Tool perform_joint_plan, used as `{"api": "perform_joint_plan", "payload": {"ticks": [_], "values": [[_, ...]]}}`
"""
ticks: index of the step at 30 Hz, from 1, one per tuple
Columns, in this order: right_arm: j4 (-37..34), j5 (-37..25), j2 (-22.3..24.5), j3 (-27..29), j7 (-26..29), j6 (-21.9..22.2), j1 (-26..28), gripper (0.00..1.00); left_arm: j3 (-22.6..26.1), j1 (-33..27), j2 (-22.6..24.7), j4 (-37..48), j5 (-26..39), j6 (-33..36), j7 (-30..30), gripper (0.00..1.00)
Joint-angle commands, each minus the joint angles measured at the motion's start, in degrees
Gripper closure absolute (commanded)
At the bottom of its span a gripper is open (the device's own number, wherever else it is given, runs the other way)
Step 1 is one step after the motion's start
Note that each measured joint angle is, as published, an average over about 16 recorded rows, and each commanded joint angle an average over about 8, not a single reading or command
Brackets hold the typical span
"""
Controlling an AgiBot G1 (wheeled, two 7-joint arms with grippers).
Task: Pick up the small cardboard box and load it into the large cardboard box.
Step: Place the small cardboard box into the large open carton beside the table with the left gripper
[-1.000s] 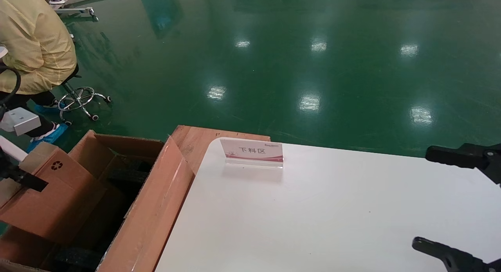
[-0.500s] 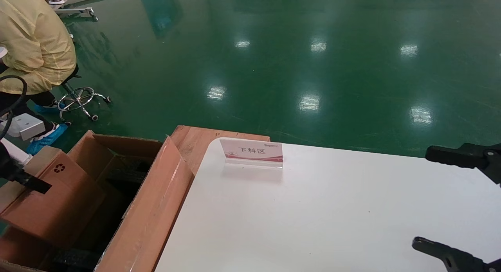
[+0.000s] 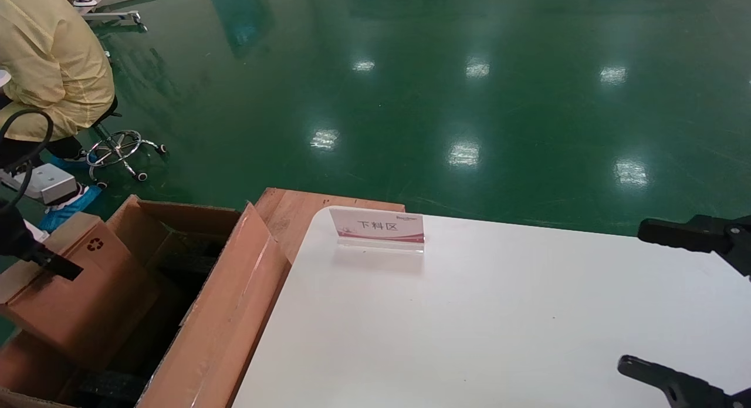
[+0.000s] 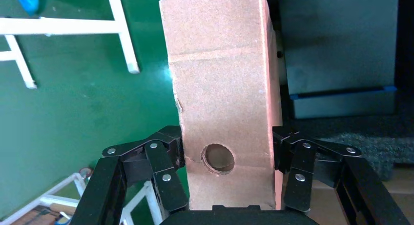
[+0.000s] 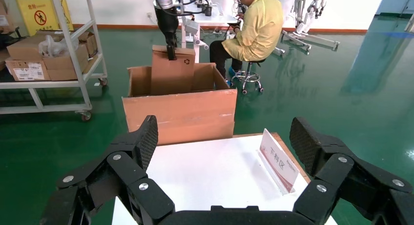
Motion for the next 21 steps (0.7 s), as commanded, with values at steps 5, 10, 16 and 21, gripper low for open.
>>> {"api": "perform_joint_plan", "payload": {"ticks": [5,10,16,21], "values": [[0.0,0.0,0.0,0.0,0.0,0.0,0.0,0.00,-1.1,2.4,1.8,4.6,-2.2,-0.9,3.0,1.00],[0.0,0.0,0.0,0.0,0.0,0.0,0.0,0.00,-1.8,5.5,2.9,7.9,-4.2,-1.5,5.0,1.00],[0.0,0.0,0.0,0.0,0.0,0.0,0.0,0.00,-2.6,9.4,3.5,11.2,-6.6,-2.1,6.8,1.00],[0.0,0.0,0.0,-0.1,0.0,0.0,0.0,0.00,-3.2,11.9,4.0,13.7,-8.1,-2.1,8.2,1.00]]}}
